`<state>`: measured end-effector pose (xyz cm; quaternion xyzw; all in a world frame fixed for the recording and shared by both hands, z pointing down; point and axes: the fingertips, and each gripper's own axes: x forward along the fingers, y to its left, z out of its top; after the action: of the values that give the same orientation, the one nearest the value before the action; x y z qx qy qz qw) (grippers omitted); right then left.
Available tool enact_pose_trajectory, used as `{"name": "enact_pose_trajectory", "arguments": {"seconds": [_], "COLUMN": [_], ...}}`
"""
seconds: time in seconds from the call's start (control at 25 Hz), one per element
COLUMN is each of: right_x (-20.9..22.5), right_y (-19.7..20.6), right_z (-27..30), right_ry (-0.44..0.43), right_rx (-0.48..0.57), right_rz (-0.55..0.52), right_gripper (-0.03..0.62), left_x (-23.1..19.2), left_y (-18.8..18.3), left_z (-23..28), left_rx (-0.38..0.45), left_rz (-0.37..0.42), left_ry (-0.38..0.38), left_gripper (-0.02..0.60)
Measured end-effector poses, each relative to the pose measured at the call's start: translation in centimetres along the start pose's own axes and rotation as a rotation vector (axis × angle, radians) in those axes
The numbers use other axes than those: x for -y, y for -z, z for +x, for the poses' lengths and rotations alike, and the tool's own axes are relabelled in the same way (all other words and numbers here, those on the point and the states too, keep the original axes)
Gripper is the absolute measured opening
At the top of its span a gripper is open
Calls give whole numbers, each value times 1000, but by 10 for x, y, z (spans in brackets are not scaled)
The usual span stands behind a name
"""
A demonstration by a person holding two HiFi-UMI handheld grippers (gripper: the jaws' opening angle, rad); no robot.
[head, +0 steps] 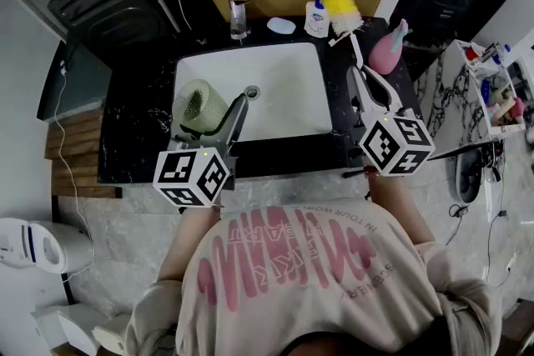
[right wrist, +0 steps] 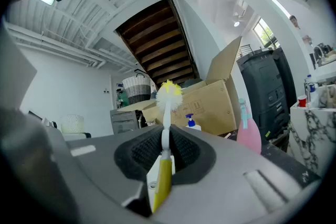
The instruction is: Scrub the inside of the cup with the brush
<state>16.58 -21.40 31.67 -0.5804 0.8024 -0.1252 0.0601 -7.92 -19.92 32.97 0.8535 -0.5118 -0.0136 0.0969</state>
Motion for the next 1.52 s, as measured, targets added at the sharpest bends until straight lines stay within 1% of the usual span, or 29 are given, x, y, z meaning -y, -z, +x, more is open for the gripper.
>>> {"name": "enact_pose_trajectory", "arguments": {"seconds": [0.4,0.68,0.88,1.08,1.28,1.52], "right_x": [-1,-11,-22,-41,-53,-67], "right_y": [5,7,11,19,26,26], "right_z": [1,6,10,13,13,12], "right_ry": [-13,-68,-134,-259,-302,-379], "right_rx": [-22,-54,-91,-149,-186,-210], "right_rz": [8,42,75,165,155,202], "right_gripper": [48,48,48,48,48,48], "left_x": [-3,-7,-9,-14,-17,-14], "left_y": [2,1,3,7,10,17], "left_z": [0,3,5,7,7,11], "left_rx": [1,-4,-15,-36,-51,-87], "left_rz": [-3,1,5,5,7,58], "left_ry": [-7,-12,-11,-3,1,12], "left_gripper": [374,374,374,374,374,374]}}
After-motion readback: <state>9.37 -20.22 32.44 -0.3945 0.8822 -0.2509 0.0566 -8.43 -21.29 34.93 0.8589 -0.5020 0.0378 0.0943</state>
